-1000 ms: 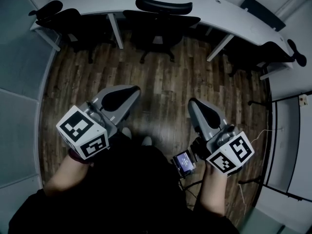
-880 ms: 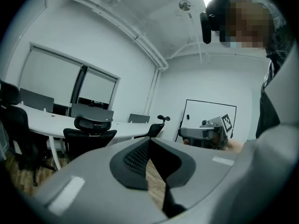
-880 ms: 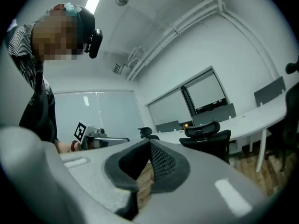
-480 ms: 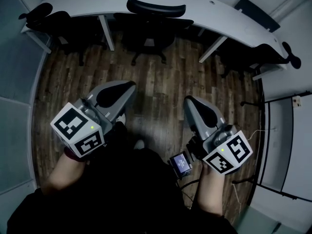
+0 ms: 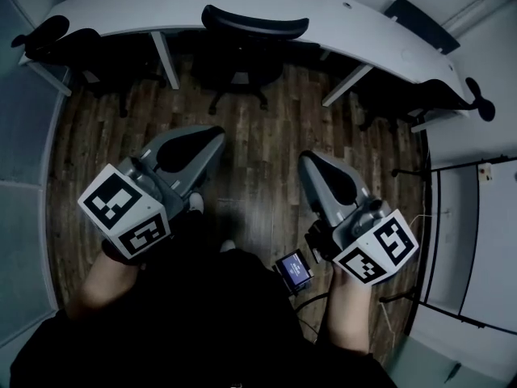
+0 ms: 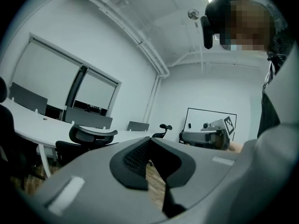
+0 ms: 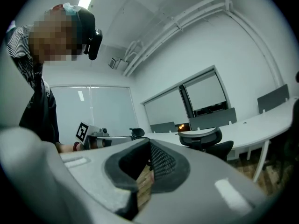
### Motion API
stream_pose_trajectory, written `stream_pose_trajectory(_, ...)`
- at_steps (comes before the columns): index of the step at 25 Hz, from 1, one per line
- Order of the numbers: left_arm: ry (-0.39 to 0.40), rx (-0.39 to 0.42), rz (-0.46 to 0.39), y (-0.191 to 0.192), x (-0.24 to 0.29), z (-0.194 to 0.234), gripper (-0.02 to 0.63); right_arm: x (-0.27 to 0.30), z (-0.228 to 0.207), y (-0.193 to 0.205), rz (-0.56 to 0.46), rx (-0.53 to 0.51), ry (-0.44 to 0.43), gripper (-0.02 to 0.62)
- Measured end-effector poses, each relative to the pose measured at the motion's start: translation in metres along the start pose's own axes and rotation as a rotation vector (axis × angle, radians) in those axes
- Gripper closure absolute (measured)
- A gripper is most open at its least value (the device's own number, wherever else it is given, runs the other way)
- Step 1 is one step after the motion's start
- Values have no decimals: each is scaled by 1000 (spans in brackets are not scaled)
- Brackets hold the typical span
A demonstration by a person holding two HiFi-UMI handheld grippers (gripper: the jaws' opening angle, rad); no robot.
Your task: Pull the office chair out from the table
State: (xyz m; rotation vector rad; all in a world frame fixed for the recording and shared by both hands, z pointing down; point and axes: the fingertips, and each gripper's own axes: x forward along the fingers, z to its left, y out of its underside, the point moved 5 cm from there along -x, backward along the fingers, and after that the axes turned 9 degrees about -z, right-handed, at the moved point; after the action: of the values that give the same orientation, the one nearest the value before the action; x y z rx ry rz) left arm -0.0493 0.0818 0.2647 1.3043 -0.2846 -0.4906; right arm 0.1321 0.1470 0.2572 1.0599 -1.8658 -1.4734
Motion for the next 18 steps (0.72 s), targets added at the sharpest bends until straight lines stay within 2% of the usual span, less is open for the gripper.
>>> stream_pose_trajectory(3, 7, -6, -5, -7, 6, 23, 604, 26, -5, -4, 9, -13, 5, 595)
stream_pose_trajectory(9, 31, -10, -5, -28, 18, 101, 604, 107, -15, -12, 18, -41, 28, 595)
stream_pose_trajectory(18, 103, -20, -10, -44, 36, 182, 604, 187, -28, -15, 37, -74, 86, 594)
